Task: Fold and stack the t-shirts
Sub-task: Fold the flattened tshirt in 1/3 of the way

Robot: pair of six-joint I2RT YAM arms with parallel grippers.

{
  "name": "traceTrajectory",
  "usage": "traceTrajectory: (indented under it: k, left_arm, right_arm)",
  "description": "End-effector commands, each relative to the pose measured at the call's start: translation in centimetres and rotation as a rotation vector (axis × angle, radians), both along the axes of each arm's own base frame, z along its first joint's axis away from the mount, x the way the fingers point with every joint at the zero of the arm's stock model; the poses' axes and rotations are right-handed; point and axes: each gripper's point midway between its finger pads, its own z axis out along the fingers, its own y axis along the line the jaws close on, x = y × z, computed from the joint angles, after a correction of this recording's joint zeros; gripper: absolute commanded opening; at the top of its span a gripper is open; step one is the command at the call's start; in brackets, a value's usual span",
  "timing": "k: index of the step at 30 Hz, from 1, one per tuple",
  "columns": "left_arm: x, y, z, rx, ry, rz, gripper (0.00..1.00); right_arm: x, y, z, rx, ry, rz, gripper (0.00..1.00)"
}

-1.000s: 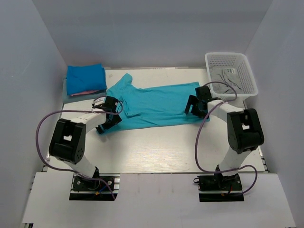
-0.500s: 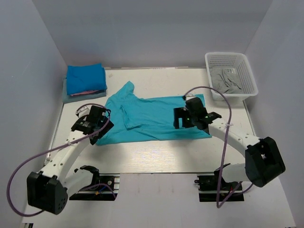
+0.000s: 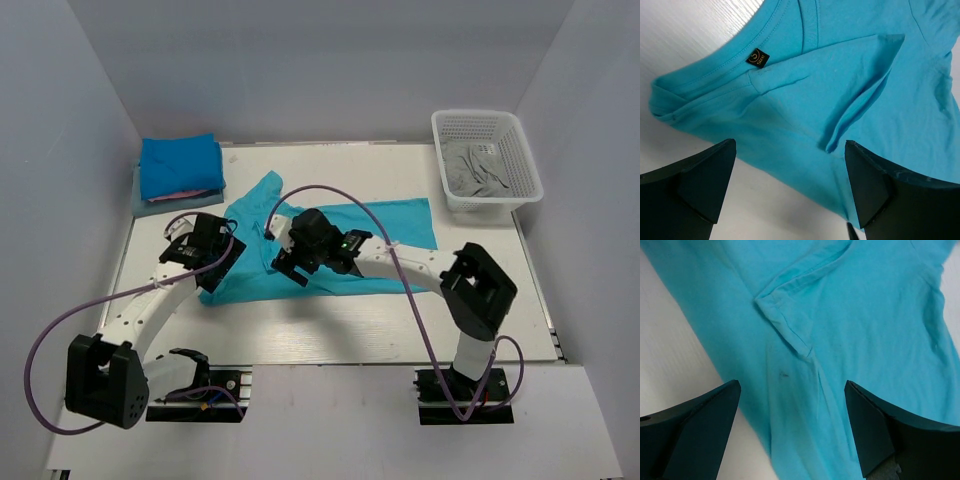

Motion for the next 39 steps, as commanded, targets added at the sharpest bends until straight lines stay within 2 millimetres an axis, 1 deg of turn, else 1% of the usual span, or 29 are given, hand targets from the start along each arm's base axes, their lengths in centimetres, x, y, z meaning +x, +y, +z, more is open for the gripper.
traceTrajectory:
  k: [1, 2, 3, 4, 6, 7, 8, 9, 10, 11, 12, 14, 16, 17, 18, 20, 21, 23, 25, 26, 28, 29, 30, 31, 32, 33, 34, 36, 39]
  left_arm:
    - [1.5, -0.4, 0.9, -0.057, -0.052, 0.056, 0.99]
    - [1.8, -0.5, 1.0, -0.065, -0.054, 0.068, 0.99]
    - [1.8, -0.5, 1.0, -0.066, -0.054, 0.068, 0.99]
    - [1.6, -0.3, 0.9, -0.054, -0.046, 0.074, 0.99]
    - [1.8, -0.1, 0.7, -0.051, -0.034, 0.102, 0.99]
    - [2.0, -0.2, 1.0, -0.054, -0.042, 0.102, 0.99]
    - [1.9, 0.4, 0.6, -0.038, -0.027, 0.118, 0.99]
    - [2.4, 0.1, 1.2, -0.049, -0.036, 0.113, 0.99]
    - [2.3, 0.1, 1.3, -0.047, -0.032, 0.113, 0.99]
    - [2.1, 0.1, 0.9, -0.041, -0.012, 0.114, 0.99]
    - [2.5, 0.2, 1.3, -0.036, -0.026, 0.119, 0.99]
    - [2.7, 0.4, 1.1, -0.032, -0.016, 0.128, 0.99]
    - [3.1, 0.4, 1.5, -0.032, -0.016, 0.128, 0.99]
    - [3.1, 0.6, 1.3, -0.029, -0.007, 0.138, 0.99]
    - [3.3, 0.8, 1.3, -0.019, -0.001, 0.142, 0.99]
    - [3.9, 0.9, 1.8, -0.016, -0.009, 0.143, 0.99]
    - [4.0, 1.2, 1.5, -0.013, 0.001, 0.152, 0.99]
    - [4.7, 1.4, 2.2, -0.010, -0.014, 0.149, 0.99]
    - [4.5, 2.2, 2.4, 0.021, 0.002, 0.163, 0.99]
    - [4.9, 2.6, 3.3, 0.026, -0.010, 0.178, 0.99]
    - [5.0, 3.6, 4.1, 0.050, -0.015, 0.208, 0.99]
    - [5.6, 4.2, 6.0, 0.059, -0.055, 0.223, 0.99]
    - [5.9, 5.5, 7.2, 0.107, -0.079, 0.254, 0.99]
    - [5.7, 6.5, 8.2, 0.138, -0.078, 0.282, 0.99]
    - [6.5, 6.9, 10.9, 0.165, -0.132, 0.276, 0.99]
    - [6.9, 7.7, 12.3, 0.192, -0.160, 0.285, 0.99]
    - [7.3, 7.7, 13.8, 0.193, -0.188, 0.278, 0.99]
    - [8.0, 7.8, 14.7, 0.207, -0.217, 0.247, 0.99]
    - [8.1, 7.7, 14.2, 0.191, -0.203, 0.240, 0.99]
  right_arm:
    - [2.0, 1.5, 2.0, -0.041, -0.183, 0.111, 0.90]
    - [2.3, 2.5, 2.5, -0.039, -0.253, 0.157, 0.90]
    - [2.6, 2.7, 2.4, -0.042, -0.272, 0.170, 0.90]
    - [2.5, 2.9, 1.6, -0.052, -0.270, 0.193, 0.90]
    - [2.4, 3.9, 1.5, -0.054, -0.295, 0.248, 0.90]
    - [2.1, 4.4, 0.0, -0.070, -0.280, 0.295, 0.90]
    - [1.9, 4.6, -0.4, -0.084, -0.276, 0.304, 0.90]
    - [1.9, 5.8, 0.8, -0.047, -0.276, 0.334, 0.90]
    - [1.6, 6.4, -0.1, -0.051, -0.260, 0.373, 0.90]
    - [1.7, 6.8, 0.2, -0.047, -0.264, 0.372, 0.90]
    - [1.9, 7.2, 0.3, -0.047, -0.266, 0.373, 0.90]
    - [1.7, 7.4, -0.2, -0.056, -0.260, 0.405, 0.90]
    - [1.8, 8.2, 0.5, -0.048, -0.266, 0.446, 0.90]
    - [1.8, 7.9, -0.5, -0.070, -0.247, 0.453, 0.90]
    - [1.9, 8.5, 0.2, -0.059, -0.264, 0.464, 0.90]
    - [1.9, 8.4, -0.9, -0.090, -0.260, 0.486, 0.90]
    - [2.2, 8.4, -0.6, -0.097, -0.270, 0.482, 0.90]
    - [1.7, 8.4, -1.2, -0.121, -0.268, 0.515, 0.90]
    - [1.7, 8.7, -1.2, -0.118, -0.263, 0.525, 0.90]
    - [1.8, 8.7, -1.2, -0.120, -0.262, 0.522, 0.90]
    - [2.2, 8.7, -1.5, -0.128, -0.261, 0.509, 0.90]
    - [2.3, 8.9, -1.3, -0.123, -0.267, 0.508, 0.90]
    - [2.4, 8.9, -1.9, -0.132, -0.266, 0.516, 0.90]
    - [2.9, 9.2, -1.5, -0.123, -0.280, 0.505, 0.90]
    - [3.1, 9.1, -1.8, -0.133, -0.283, 0.502, 0.90]
    - [3.2, 9.2, -2.5, -0.149, -0.289, 0.514, 0.90]
    - [3.4, 9.3, -2.4, -0.151, -0.294, 0.517, 0.90]
    - [3.1, 9.4, -2.9, -0.166, -0.295, 0.554, 0.90]
    - [3.2, 9.8, -2.9, -0.153, -0.299, 0.565, 0.90]
